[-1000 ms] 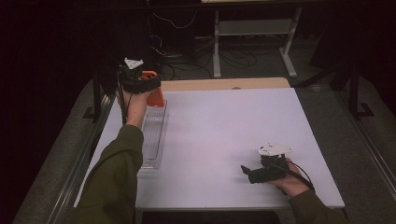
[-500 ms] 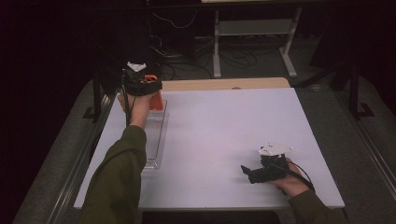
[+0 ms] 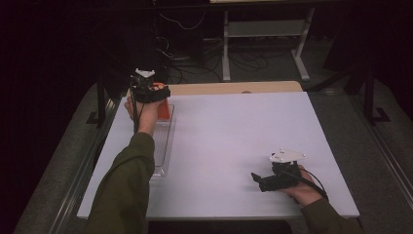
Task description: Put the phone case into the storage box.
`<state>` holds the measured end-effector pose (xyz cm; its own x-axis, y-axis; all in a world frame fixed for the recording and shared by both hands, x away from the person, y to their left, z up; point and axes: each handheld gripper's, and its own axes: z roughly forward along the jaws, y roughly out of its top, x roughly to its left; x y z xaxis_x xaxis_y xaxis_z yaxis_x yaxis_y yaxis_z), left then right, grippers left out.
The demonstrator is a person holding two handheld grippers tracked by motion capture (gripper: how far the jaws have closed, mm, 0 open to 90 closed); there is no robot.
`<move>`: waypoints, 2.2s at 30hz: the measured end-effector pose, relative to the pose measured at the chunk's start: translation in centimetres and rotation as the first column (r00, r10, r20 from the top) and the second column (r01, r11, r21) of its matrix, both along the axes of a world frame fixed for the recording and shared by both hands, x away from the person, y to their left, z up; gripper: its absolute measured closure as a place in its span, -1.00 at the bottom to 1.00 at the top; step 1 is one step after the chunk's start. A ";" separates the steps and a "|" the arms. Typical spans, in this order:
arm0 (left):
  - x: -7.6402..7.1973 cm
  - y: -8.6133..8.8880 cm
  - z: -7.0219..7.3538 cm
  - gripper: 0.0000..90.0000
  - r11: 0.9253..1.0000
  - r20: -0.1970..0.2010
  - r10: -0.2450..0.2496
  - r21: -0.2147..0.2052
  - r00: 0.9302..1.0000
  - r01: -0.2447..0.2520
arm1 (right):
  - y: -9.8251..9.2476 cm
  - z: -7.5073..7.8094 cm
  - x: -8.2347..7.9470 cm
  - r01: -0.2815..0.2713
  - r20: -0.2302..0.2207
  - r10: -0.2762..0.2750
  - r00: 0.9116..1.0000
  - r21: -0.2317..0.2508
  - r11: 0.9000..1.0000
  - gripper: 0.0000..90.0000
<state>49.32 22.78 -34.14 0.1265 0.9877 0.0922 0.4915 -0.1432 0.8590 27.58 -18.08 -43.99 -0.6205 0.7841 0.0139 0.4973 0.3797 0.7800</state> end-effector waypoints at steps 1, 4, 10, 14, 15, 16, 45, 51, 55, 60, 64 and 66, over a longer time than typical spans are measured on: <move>0.1 -0.1 -0.1 -0.66 1.000 0.003 0.004 -0.006 1.000 -0.004 | 0.0 0.0 0.0 -0.001 0.002 0.001 1.000 0.000 1.000 -1.00; 0.2 -0.2 -0.2 -0.66 1.000 -0.011 0.000 0.002 1.000 0.000 | 0.0 0.0 0.0 0.000 0.003 0.000 1.000 0.000 1.000 -1.00; 0.4 -0.6 -0.6 -0.66 1.000 -0.015 0.006 0.003 1.000 -0.006 | 0.0 0.0 0.0 -0.001 0.002 0.001 1.000 0.000 1.000 -1.00; 0.4 -0.8 -0.9 -0.66 1.000 -0.031 0.013 0.010 0.999 -0.013 | -0.1 0.1 0.0 0.000 0.003 0.000 1.000 0.002 1.000 -1.00; 0.5 -0.7 -1.0 -0.66 1.000 -0.033 0.011 0.014 0.999 -0.011 | -0.1 0.1 0.0 -0.001 0.004 0.001 1.000 0.002 1.000 -1.00; 0.4 -0.7 -1.0 -0.66 1.000 -0.032 0.014 0.015 0.999 -0.014 | -0.1 0.1 0.0 -0.001 0.004 0.001 1.000 0.002 1.000 -1.00; 1.7 -0.9 -2.4 -0.68 0.999 -0.045 0.018 0.036 0.999 -0.016 | -0.3 0.1 0.1 0.003 0.004 -0.003 1.000 0.004 1.000 -1.00; 2.0 -1.0 -2.6 -0.69 0.999 -0.043 0.023 0.042 0.999 -0.021 | -0.4 0.0 0.1 0.005 0.002 -0.005 1.000 0.008 1.000 -1.00; 2.1 -0.8 -2.6 -0.71 0.999 -0.050 0.025 0.040 0.998 -0.023 | -0.4 0.0 0.1 0.004 0.003 -0.004 1.000 0.008 1.000 -1.00; 2.2 -0.6 -2.9 -0.76 0.999 -0.062 0.020 0.034 0.998 -0.018 | -0.4 0.0 0.2 0.002 0.003 -0.002 1.000 0.007 1.000 -1.00; 2.3 -0.5 -2.8 -0.81 0.999 -0.054 0.016 0.030 0.998 -0.014 | -0.4 0.0 0.2 0.002 0.003 -0.002 1.000 0.008 1.000 -1.00; 2.2 -0.5 -2.8 -0.87 1.000 -0.048 0.021 0.024 0.999 -0.020 | -0.4 0.0 0.2 0.001 0.011 -0.001 1.000 0.006 1.000 -1.00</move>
<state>51.57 22.29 -36.94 0.1113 0.9877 0.1094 0.5350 -0.1523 0.8310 27.79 -18.49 -43.99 -0.6197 0.7848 0.0115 0.4892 0.3748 0.7875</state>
